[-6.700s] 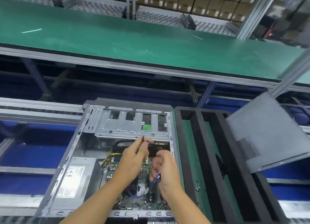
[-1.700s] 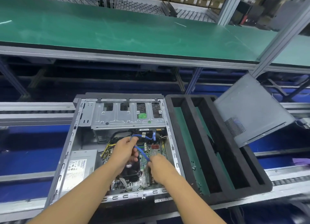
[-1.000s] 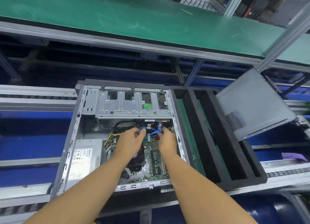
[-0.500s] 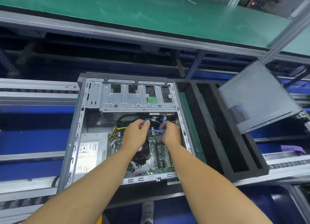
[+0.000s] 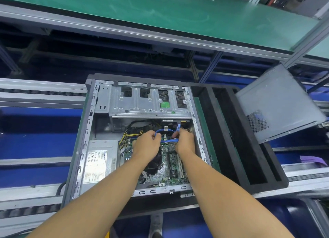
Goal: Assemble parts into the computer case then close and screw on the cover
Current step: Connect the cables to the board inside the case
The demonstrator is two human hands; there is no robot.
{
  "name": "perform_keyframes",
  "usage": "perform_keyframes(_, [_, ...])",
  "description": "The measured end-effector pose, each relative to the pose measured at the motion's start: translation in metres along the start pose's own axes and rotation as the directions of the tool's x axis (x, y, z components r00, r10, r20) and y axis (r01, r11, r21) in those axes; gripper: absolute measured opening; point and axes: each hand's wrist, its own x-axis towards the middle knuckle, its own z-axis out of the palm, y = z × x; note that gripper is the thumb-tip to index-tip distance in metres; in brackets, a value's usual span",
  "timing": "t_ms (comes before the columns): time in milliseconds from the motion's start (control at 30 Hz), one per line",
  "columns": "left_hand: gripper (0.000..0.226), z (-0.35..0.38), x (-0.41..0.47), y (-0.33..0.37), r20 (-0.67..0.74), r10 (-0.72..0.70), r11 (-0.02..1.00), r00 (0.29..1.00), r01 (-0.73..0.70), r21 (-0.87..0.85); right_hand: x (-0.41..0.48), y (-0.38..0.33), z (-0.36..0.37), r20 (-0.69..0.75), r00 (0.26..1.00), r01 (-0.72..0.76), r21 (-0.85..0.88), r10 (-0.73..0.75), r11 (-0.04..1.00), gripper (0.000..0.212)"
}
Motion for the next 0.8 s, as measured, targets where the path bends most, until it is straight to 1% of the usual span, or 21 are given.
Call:
perform_keyframes(33, [0.031, 0.0, 0.0, 0.0, 0.003, -0.002, 1.0, 1.0, 0.002, -0.001, 0.001, 0.0, 0.002, -0.003, 1.0, -0.001, -0.06, 0.001, 0.998, 0.018])
perform_keyframes(100, [0.031, 0.001, 0.0, 0.001, 0.003, -0.005, 1.0, 1.0, 0.005, -0.002, -0.002, -0.002, 0.006, -0.038, 0.995, -0.097, -0.047, 0.095, 0.994, 0.022])
perform_keyframes(133, [0.032, 0.001, 0.0, 0.001, -0.002, -0.009, 1.0, 1.0, 0.009, -0.003, -0.003, -0.002, 0.008, -0.024, 0.995, -0.1, -0.088, 0.098, 0.991, 0.022])
perform_keyframes(233, [0.033, 0.002, 0.001, 0.001, -0.016, -0.016, 1.0, 1.0, 0.016, 0.003, -0.008, -0.004, 0.007, 0.003, 1.0, 0.019, -0.288, -0.019, 0.957, 0.021])
perform_keyframes(333, [0.032, 0.003, 0.002, 0.0, -0.023, -0.015, 1.0, 1.0, 0.016, 0.009, -0.009, -0.004, 0.008, -0.023, 1.0, -0.026, -0.248, 0.021, 0.968, 0.022])
perform_keyframes(367, [0.032, 0.004, 0.002, 0.0, -0.027, -0.012, 1.0, 1.0, 0.013, 0.011, -0.007, -0.003, 0.009, -0.018, 1.0, -0.008, -0.25, 0.003, 0.968, 0.024])
perform_keyframes(433, [0.032, 0.005, 0.003, -0.001, -0.033, -0.011, 1.0, 0.999, 0.012, 0.012, -0.008, -0.004, 0.005, 0.029, 0.999, 0.029, -0.184, -0.024, 0.982, 0.023])
perform_keyframes(467, [0.031, 0.005, 0.004, -0.002, -0.034, -0.012, 1.0, 0.999, 0.012, 0.014, -0.01, -0.003, 0.003, 0.059, 0.997, 0.068, -0.177, -0.059, 0.982, 0.022])
perform_keyframes(500, [0.032, 0.006, 0.004, -0.002, -0.034, -0.011, 1.0, 0.999, 0.011, 0.017, -0.008, 0.001, 0.002, 0.048, 0.996, 0.087, -0.207, -0.079, 0.974, 0.024])
perform_keyframes(533, [0.032, 0.006, 0.004, -0.003, -0.036, -0.008, 1.0, 0.999, 0.008, 0.027, -0.006, 0.003, 0.0, 0.048, 0.995, 0.091, -0.198, -0.083, 0.976, 0.025])
perform_keyframes(567, [0.032, 0.007, 0.004, -0.003, -0.039, -0.004, 0.999, 0.999, 0.006, 0.042, -0.007, 0.002, -0.001, 0.051, 0.997, 0.07, -0.131, -0.064, 0.989, 0.026])
perform_keyframes(667, [0.03, 0.009, 0.003, -0.005, -0.039, 0.0, 0.998, 0.999, 0.002, 0.06, -0.005, 0.005, -0.002, 0.043, 0.994, 0.111, -0.201, -0.105, 0.973, 0.029])
perform_keyframes(733, [0.03, 0.009, 0.003, -0.007, -0.038, 0.01, 0.999, 0.999, -0.008, 0.052, -0.005, 0.005, -0.004, 0.068, 0.992, 0.122, -0.234, -0.109, 0.965, 0.03])
perform_keyframes(800, [0.031, 0.009, 0.005, -0.008, -0.029, 0.024, 0.997, 0.999, -0.022, 0.078, -0.007, 0.004, -0.005, 0.06, 0.992, 0.119, -0.258, -0.106, 0.959, 0.031])
